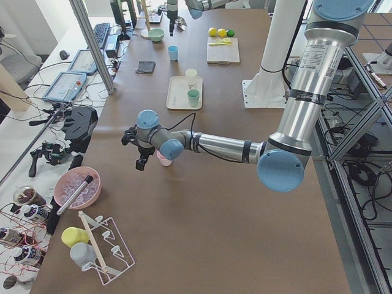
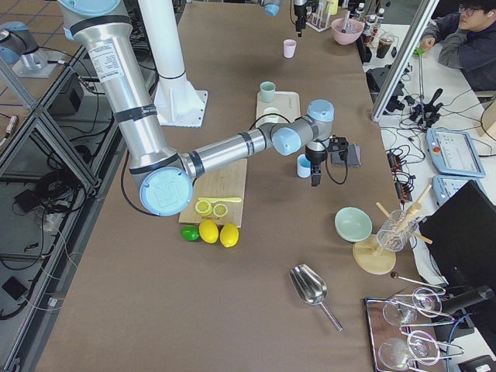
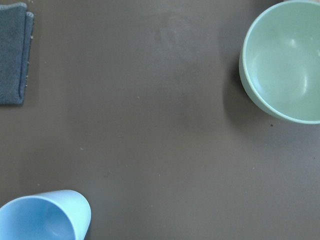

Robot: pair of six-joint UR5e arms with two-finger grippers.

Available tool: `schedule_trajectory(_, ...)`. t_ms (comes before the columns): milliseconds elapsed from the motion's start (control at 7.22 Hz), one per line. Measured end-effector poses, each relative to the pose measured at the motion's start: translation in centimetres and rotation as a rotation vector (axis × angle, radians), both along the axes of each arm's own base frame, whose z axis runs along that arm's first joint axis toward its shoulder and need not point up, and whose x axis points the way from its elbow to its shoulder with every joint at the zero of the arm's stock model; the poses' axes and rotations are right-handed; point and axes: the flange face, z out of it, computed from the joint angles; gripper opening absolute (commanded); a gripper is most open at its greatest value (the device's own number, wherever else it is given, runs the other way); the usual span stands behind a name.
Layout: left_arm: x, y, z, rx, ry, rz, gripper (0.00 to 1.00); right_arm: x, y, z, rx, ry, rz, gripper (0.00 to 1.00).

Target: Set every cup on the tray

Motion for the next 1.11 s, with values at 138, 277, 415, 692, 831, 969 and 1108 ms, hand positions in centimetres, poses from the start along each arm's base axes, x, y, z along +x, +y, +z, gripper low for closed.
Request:
schedule_trajectory(138,0.2,0.7,-0.5,-0.033,0.045,-0.009,0.98,0.0,0.1,-0.1,0.000,-0.002,0.001,0.95)
schedule_trajectory(277,0.6,1.6,-0.7,-0.058,0.079,-0.008,0.98,-0.1,0.2,0.0,-0.002,-0.002,-0.001,0.95)
schedule_trajectory(415,1.2,2.6,-0.2,-0.069,0.093,0.003,0.98,-0.4,0.4,0.2,-0.006,-0.001,-0.004,0.92)
schedule_trajectory(692,2.0,4.4,1.2,-0.072,0.100,0.023,0.93,-1.1,0.8,0.7,-0.012,0.005,-0.017,0.79)
schedule_trajectory(831,2.2,5.0,1.6,-0.068,0.105,0.027,0.93,-1.5,1.0,1.0,-0.015,0.008,-0.023,0.79)
schedule_trajectory(969,2.3,5.3,1.7,-0.069,0.109,0.026,0.93,-2.1,1.1,1.2,-0.019,0.012,-0.032,0.79)
schedule_trajectory(1108,2.3,5.3,1.7,-0.067,0.110,0.024,0.93,-2.8,1.2,1.5,-0.023,0.017,-0.039,0.78)
